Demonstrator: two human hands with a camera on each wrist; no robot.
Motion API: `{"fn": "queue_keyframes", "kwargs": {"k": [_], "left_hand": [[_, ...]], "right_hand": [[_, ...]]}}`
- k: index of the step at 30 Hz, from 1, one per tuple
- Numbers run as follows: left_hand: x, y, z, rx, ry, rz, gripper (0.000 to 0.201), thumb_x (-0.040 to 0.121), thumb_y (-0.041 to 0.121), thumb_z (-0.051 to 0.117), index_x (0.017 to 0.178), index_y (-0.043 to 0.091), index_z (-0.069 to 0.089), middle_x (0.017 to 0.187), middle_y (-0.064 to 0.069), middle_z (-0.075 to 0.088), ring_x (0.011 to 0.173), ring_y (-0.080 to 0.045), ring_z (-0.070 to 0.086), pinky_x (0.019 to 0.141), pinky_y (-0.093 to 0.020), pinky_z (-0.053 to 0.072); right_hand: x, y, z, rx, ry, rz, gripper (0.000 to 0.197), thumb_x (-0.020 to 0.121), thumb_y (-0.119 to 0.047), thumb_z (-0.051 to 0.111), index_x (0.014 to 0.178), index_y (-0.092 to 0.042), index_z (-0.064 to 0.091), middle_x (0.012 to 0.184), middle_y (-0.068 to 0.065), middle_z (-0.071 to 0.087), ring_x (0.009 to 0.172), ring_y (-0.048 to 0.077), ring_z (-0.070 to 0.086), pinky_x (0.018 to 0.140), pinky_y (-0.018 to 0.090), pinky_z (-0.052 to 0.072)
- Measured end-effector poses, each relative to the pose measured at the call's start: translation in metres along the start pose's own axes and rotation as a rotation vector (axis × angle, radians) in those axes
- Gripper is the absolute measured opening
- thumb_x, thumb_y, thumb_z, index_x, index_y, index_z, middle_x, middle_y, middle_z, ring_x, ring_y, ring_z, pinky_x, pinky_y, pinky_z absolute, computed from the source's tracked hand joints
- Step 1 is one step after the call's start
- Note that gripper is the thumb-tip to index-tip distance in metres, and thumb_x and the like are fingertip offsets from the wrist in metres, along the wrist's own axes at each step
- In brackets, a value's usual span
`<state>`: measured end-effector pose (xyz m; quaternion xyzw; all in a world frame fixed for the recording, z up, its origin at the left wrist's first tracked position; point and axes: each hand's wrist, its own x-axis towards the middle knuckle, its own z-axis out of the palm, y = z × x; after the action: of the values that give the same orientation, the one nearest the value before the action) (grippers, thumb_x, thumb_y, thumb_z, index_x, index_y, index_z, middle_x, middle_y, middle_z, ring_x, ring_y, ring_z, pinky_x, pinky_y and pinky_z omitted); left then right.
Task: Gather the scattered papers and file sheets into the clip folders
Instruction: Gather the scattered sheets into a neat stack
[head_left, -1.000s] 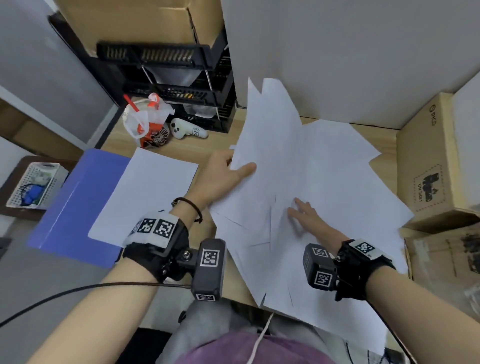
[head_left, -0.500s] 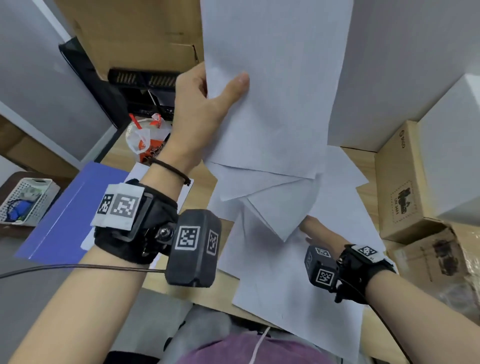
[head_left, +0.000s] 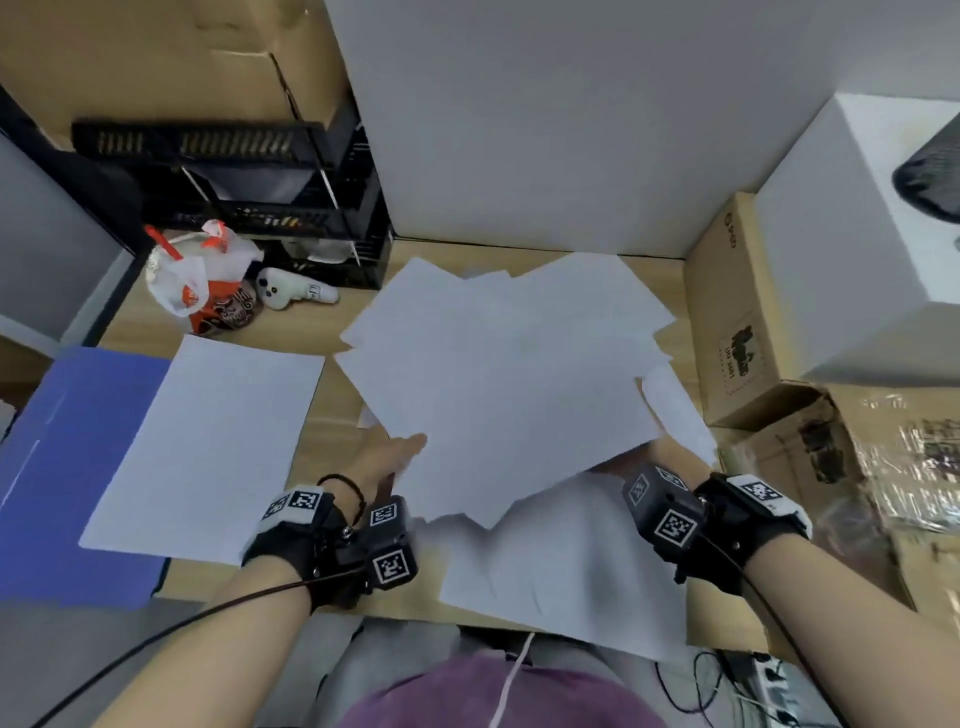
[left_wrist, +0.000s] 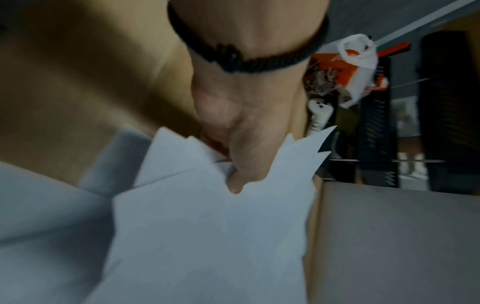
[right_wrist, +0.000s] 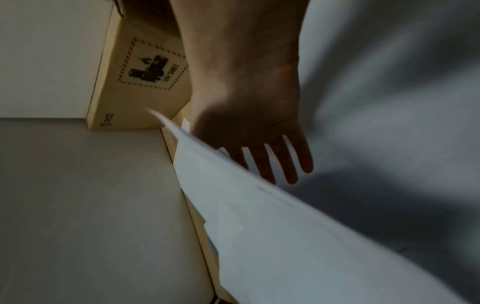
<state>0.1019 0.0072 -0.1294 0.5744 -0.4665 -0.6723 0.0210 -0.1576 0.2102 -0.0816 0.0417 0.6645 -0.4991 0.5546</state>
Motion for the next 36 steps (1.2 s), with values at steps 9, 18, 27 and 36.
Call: {"fn": "queue_keyframes", "kwargs": {"k": [9, 18, 27, 36], "left_hand": [[0.004, -0.032, -0.042, 0.253, -0.103, -0.175, 0.005, 0.092, 0.013, 0.061, 0.091, 0.008, 0.061, 0.092, -0.014, 0.067, 0.075, -0.024, 0.062, 0.063, -0.028, 0.048], [0.029, 0.003, -0.078, 0.245, 0.128, 0.119, 0.034, 0.098, 0.021, 0.046, 0.132, 0.013, 0.047, 0.108, -0.002, 0.056, 0.100, -0.025, 0.056, 0.092, -0.035, 0.044], [0.032, 0.042, -0.094, 0.263, 0.021, 0.125, 0.019, 0.095, 0.008, 0.049, 0.113, 0.015, 0.051, 0.091, -0.002, 0.059, 0.084, -0.021, 0.055, 0.074, -0.027, 0.041], [0.026, 0.070, -0.071, 0.538, -0.342, 0.208, 0.014, 0.091, 0.007, 0.052, 0.099, 0.009, 0.064, 0.093, -0.004, 0.064, 0.086, -0.022, 0.061, 0.070, -0.026, 0.045]], "right_hand": [[0.015, 0.028, 0.022, -0.531, 0.252, 0.140, 0.024, 0.092, -0.014, 0.057, 0.077, 0.005, 0.054, 0.047, 0.006, 0.056, 0.043, 0.016, 0.055, 0.048, 0.022, 0.038], [0.002, 0.031, 0.043, -0.438, 0.416, 0.040, 0.011, 0.092, -0.009, 0.057, 0.099, -0.001, 0.057, 0.074, 0.011, 0.055, 0.060, 0.025, 0.052, 0.046, 0.022, 0.040], [-0.002, 0.038, 0.046, -0.463, 0.494, -0.005, 0.035, 0.088, -0.027, 0.067, 0.116, -0.009, 0.056, 0.108, 0.011, 0.063, 0.102, 0.033, 0.061, 0.087, 0.042, 0.051], [-0.005, 0.034, 0.067, -0.389, 0.401, -0.108, 0.009, 0.091, -0.009, 0.054, 0.100, -0.008, 0.058, 0.078, 0.002, 0.063, 0.064, 0.015, 0.062, 0.051, 0.024, 0.047]]}}
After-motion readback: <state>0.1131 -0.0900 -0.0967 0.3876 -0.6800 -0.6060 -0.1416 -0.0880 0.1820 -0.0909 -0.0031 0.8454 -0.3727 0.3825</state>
